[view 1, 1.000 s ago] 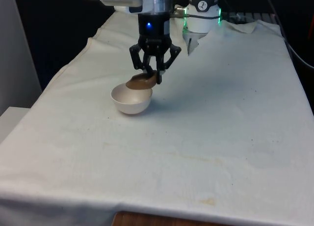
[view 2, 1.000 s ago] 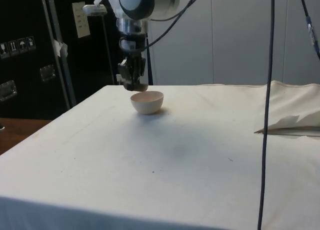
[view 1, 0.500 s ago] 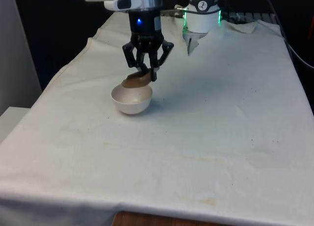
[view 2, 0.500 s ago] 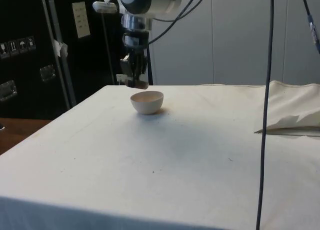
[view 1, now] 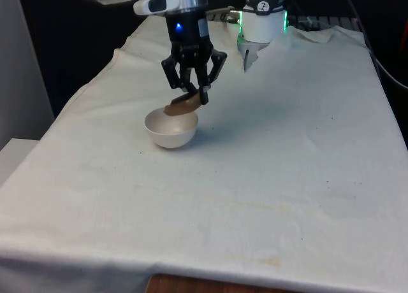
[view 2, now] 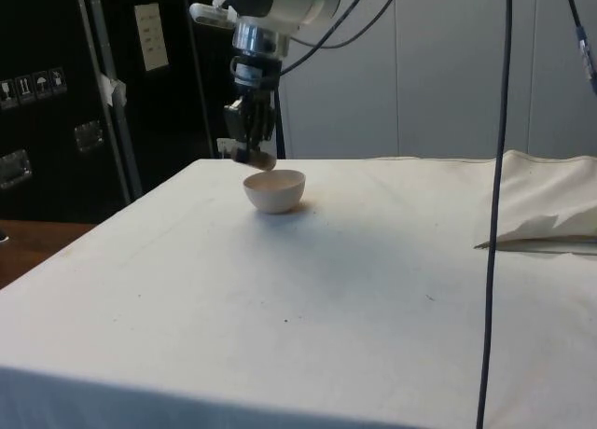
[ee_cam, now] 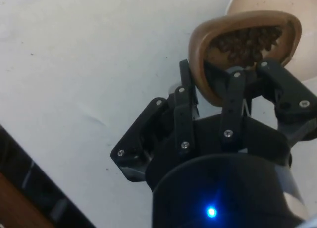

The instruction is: Pour the coffee beans from the cup into the bowl.

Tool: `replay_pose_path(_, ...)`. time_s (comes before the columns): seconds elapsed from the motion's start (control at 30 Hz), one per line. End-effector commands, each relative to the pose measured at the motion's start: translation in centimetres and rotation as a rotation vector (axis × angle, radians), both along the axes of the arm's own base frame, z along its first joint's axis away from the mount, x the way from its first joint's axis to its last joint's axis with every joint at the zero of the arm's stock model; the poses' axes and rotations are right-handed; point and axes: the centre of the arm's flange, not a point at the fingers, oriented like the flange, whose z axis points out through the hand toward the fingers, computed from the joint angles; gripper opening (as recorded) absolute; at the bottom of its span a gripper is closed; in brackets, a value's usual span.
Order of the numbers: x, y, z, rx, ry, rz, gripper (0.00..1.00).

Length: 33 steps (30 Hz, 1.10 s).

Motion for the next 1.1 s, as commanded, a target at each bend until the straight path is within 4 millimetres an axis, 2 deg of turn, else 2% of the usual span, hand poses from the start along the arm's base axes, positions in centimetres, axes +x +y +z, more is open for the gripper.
replay_pose_path(0.0,0.0,0.0,-0.1,0.007,-0.002,-0.001,0.02)
replay_pose_path(1.07,-1.7,-3.3,0.4,0.245,-0.102,-0.018,0.02)
